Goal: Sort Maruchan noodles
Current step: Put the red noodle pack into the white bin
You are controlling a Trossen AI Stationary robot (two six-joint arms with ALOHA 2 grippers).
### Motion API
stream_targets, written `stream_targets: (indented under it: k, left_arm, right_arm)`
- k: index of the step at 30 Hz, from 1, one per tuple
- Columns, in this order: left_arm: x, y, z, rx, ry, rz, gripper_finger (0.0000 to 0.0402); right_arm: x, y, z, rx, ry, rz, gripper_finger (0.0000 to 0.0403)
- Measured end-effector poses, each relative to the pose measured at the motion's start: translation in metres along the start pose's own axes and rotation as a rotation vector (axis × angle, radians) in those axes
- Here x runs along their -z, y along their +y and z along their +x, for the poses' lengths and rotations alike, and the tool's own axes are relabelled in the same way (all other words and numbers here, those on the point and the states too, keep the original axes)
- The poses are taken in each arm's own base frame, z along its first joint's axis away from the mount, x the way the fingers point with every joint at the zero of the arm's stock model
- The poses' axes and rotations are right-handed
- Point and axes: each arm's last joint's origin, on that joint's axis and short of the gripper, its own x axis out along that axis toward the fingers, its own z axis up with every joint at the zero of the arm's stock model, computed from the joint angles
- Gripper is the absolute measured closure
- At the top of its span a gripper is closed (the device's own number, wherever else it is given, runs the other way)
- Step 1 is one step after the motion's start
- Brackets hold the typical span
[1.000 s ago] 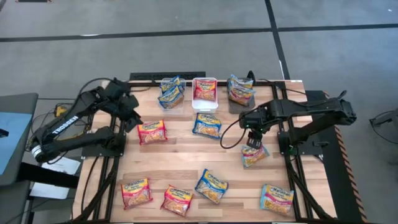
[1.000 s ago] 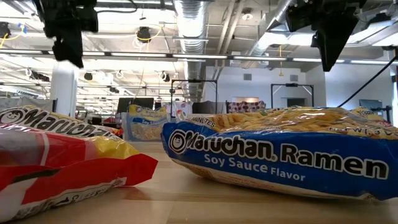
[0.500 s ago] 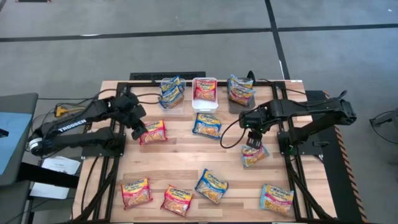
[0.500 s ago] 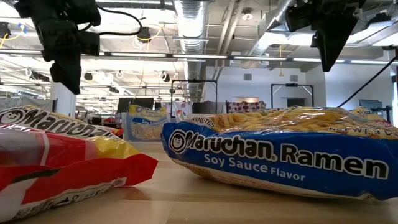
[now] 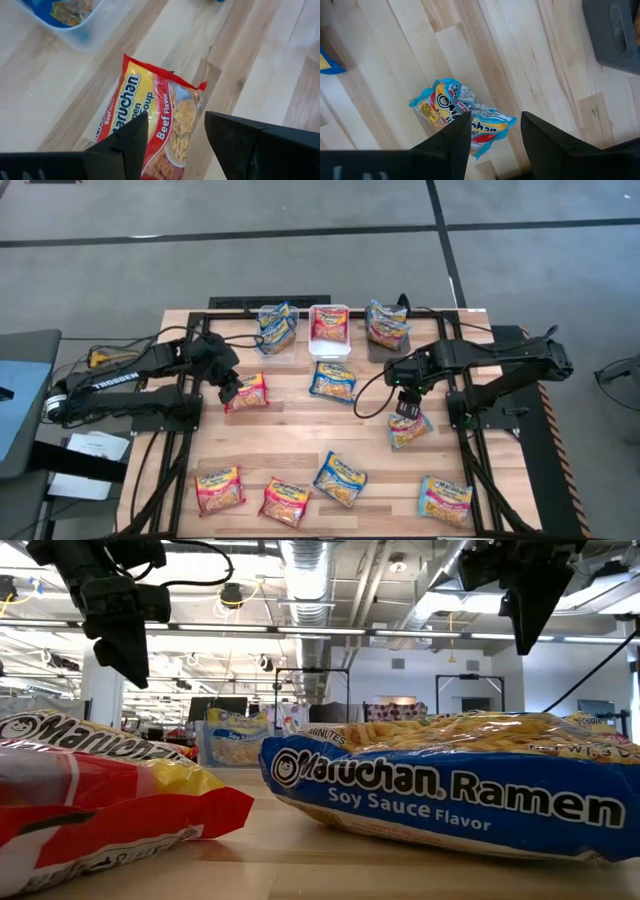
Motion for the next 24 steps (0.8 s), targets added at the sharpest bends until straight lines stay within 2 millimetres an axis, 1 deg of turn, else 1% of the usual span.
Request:
stream_targets:
  k: [5,10,24]
  left_arm:
    - [0.0,-0.001,0.0,0.039,0.005,0.029,0.0213]
    - [-0.001,0.0,0.006,0.016,0.033,0.021,0.0196]
    - [-0.006,0.002,0.047,-0.021,0.24,0.003,0.0192]
  right_arm:
    - [-0.001,0.0,0.0,-0.004,-0.011,0.001,0.0207]
    - [-0.002,0.001,0.0,-0.009,-0.023,0.001,0.0207]
    - [-0.002,0.001,0.0,-0.008,-0.021,0.0,0.0207]
